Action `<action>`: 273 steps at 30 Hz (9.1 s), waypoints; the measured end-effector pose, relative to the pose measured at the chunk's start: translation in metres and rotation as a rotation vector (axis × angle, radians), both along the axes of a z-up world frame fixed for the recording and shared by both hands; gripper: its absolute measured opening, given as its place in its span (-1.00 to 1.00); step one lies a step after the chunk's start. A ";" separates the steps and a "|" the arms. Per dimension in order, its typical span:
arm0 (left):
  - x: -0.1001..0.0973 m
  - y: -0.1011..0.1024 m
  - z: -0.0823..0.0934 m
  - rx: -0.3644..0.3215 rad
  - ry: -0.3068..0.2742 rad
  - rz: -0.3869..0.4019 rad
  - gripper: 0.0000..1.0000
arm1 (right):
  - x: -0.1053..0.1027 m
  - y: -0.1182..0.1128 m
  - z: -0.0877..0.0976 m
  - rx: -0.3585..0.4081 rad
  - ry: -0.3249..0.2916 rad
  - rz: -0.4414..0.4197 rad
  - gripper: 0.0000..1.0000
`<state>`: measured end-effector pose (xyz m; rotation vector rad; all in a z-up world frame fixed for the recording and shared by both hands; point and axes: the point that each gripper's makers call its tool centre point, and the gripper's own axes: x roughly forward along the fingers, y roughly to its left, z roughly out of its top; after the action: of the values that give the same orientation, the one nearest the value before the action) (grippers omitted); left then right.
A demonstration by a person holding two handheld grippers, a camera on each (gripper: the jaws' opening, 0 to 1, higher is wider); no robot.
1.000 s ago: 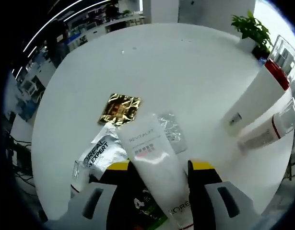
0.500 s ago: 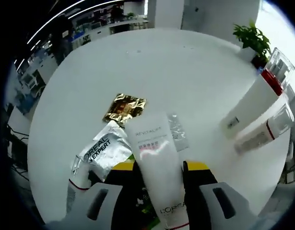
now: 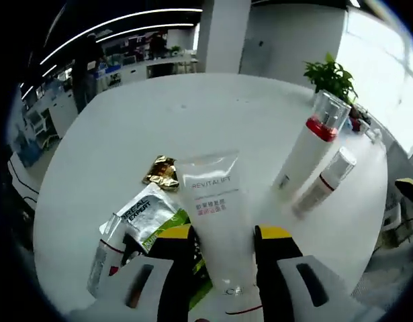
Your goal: Arrange the skincare products in the storage area until every visible bottle or jar stands upright without overlapping.
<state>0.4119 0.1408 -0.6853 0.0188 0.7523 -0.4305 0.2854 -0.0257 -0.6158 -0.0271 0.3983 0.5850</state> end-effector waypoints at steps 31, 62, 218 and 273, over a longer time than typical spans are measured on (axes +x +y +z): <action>-0.070 -0.031 0.049 0.033 -0.264 -0.183 -0.38 | 0.007 0.071 0.054 0.229 -0.016 0.205 0.32; -0.110 -0.080 0.091 0.060 -0.380 -0.345 -0.37 | 0.018 0.095 0.041 0.147 0.091 0.217 -0.72; 0.044 -0.093 0.020 -0.098 -0.221 -0.870 -0.48 | 0.030 0.022 -0.022 0.140 0.138 0.169 0.36; -0.097 0.034 0.037 -0.149 -0.087 -0.258 0.81 | -0.004 0.029 0.006 0.165 0.072 0.183 0.86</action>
<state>0.3152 0.1751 -0.6484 -0.0049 0.6320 -0.7266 0.2811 0.0032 -0.6097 0.1170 0.4190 0.7992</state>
